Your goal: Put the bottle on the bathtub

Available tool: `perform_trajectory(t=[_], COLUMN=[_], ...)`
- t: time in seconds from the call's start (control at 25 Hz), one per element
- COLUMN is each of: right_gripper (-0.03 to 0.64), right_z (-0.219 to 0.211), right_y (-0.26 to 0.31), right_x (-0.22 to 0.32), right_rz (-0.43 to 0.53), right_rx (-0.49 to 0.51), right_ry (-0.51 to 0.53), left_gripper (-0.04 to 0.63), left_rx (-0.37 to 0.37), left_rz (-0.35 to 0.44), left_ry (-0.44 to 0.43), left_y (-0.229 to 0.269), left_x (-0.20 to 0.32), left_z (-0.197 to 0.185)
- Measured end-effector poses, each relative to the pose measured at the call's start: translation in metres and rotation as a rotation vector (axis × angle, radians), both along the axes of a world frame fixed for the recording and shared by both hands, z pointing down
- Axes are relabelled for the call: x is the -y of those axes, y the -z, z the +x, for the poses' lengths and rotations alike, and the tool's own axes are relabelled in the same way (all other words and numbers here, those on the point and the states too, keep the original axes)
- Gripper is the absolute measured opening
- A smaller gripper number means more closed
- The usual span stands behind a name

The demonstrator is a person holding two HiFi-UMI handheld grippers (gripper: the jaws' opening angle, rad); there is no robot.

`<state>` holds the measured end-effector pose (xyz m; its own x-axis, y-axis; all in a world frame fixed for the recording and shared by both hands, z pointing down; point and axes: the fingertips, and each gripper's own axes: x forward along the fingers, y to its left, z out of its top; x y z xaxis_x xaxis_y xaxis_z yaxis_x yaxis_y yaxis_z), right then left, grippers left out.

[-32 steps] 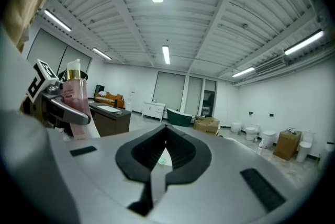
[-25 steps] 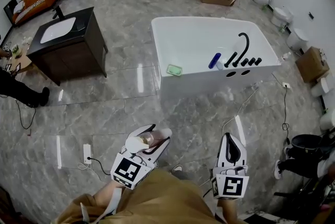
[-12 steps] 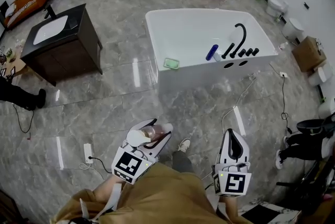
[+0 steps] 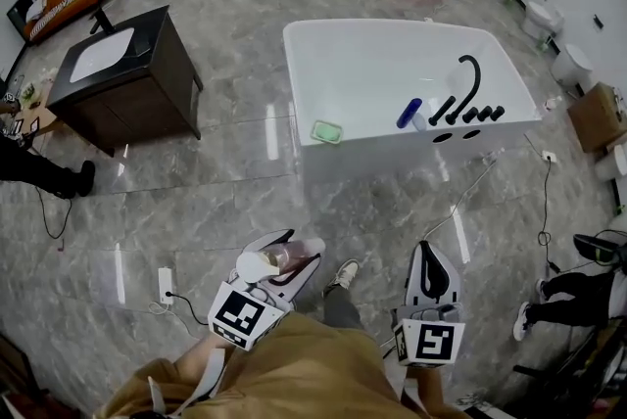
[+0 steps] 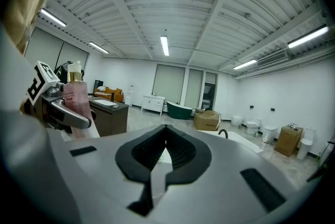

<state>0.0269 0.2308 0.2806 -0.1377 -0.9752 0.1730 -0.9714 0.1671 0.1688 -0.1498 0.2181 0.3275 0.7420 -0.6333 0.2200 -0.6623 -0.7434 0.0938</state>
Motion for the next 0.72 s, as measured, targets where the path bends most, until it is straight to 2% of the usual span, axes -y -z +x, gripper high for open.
perform_trajectory(t=[0.32, 0.48, 0.72], right_gripper=[0.005, 0.005, 0.005], right_z=[0.055, 0.083, 0.108], right_y=[0.004, 0.007, 0.011], right_x=[0.088, 0.114, 0.142], right_rz=[0.011, 0.017, 0.04], right_rx=[0.01, 0.019, 0.029], right_ry=[0.064, 0.088, 0.136], left_gripper=[0.239, 0.239, 0.239], left_rx=[0.002, 0.017, 0.038], left_rz=[-0.006, 0.036, 0.06], left_ry=[0.073, 0.092, 0.129], left_y=[0.012, 0.017, 0.026], left_x=[0.079, 0.107, 0.137], left_z=[0.056, 0.082, 0.108])
